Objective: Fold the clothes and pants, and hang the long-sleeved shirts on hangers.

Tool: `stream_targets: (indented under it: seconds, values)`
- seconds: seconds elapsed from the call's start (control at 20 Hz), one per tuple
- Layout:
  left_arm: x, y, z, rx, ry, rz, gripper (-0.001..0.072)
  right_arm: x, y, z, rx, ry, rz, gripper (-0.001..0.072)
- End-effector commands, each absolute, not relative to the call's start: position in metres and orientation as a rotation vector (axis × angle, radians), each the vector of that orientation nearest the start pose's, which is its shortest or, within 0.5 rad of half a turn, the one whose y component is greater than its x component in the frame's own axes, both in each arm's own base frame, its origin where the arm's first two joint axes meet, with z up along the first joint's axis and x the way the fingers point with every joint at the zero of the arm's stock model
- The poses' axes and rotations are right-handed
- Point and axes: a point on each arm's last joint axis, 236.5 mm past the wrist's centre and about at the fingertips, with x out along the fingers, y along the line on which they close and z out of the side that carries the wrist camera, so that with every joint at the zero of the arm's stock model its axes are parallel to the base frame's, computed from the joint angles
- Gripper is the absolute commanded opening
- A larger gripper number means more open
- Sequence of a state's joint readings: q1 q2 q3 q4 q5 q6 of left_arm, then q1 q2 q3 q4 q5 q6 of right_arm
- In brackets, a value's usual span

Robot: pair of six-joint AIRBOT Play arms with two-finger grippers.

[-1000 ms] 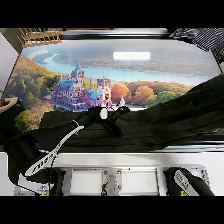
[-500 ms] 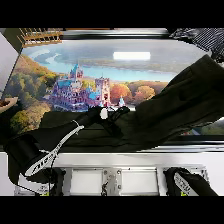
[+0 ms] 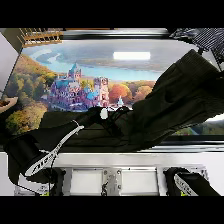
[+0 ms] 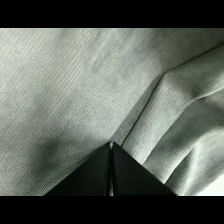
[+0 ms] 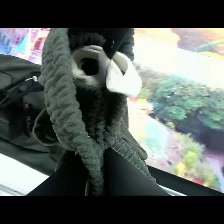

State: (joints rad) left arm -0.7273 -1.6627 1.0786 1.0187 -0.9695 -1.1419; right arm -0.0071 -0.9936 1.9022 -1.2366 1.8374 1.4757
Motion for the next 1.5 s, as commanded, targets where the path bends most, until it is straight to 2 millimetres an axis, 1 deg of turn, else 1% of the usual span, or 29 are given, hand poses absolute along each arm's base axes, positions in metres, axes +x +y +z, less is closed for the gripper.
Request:
stream_targets:
  seconds: [0.0, 0.1, 0.25, 0.35, 0.45, 0.55, 0.7, 0.8, 0.95, 1.05, 1.15, 1.25, 1.35, 1.45]
  values:
    - [0.221, -0.334, -0.133, 0.282, 1.493, -1.016, 0.0007, 0.251, 0.096, 0.317, 0.056, 0.911, 0.448, 0.0037]
    - [0.221, -0.334, -0.132, 0.274, 1.497, -1.008, 0.0007, 0.246, 0.108, 0.321, 0.077, 0.908, 0.503, 0.0036]
    - [0.222, -0.334, -0.131, 0.261, 1.500, -0.996, 0.0007, 0.241, 0.121, 0.325, 0.140, 0.918, 0.545, 0.0036]
    - [0.225, -0.335, -0.125, 0.258, 1.479, -0.999, 0.0007, 0.237, 0.128, 0.328, 0.159, 0.919, 0.576, 0.0036]
    - [0.231, -0.339, -0.111, 0.249, 1.433, -1.002, 0.0007, 0.234, 0.133, 0.331, 0.165, 0.916, 0.605, 0.0036]
    - [0.242, -0.337, -0.094, 0.219, 1.392, -0.987, 0.0007, 0.233, 0.135, 0.331, 0.173, 0.918, 0.610, 0.0036]
    - [0.264, -0.325, -0.062, 0.154, 1.330, -0.945, 0.0006, 0.229, 0.144, 0.336, 0.191, 0.911, 0.656, 0.0036]
    - [0.283, -0.312, -0.038, 0.116, 1.265, -0.914, 0.0007, 0.231, 0.153, 0.346, 0.214, 0.871, 0.697, 0.0036]
    - [0.318, -0.278, 0.002, 0.042, 1.161, -0.832, 0.0007, 0.238, 0.167, 0.363, 0.256, 0.798, 0.755, 0.0035]
    - [0.344, -0.244, 0.029, -0.013, 1.086, -0.752, 0.0006, 0.239, 0.180, 0.369, 0.262, 0.777, 0.798, 0.0035]
    - [0.367, -0.202, 0.057, -0.069, 1.004, -0.656, 0.0007, 0.241, 0.199, 0.374, 0.276, 0.760, 0.851, 0.0035]
    - [0.384, -0.155, 0.085, -0.119, 0.924, -0.550, 0.0007, 0.242, 0.222, 0.375, 0.282, 0.757, 0.915, 0.0035]
    - [0.394, -0.107, 0.111, -0.159, 0.846, -0.441, 0.0007, 0.245, 0.247, 0.374, 0.300, 0.765, 0.964, 0.0035]
    - [0.396, -0.062, 0.136, -0.190, 0.772, -0.335, 0.0007, 0.248, 0.277, 0.374, 0.312, 0.755, 1.026, 0.0035]
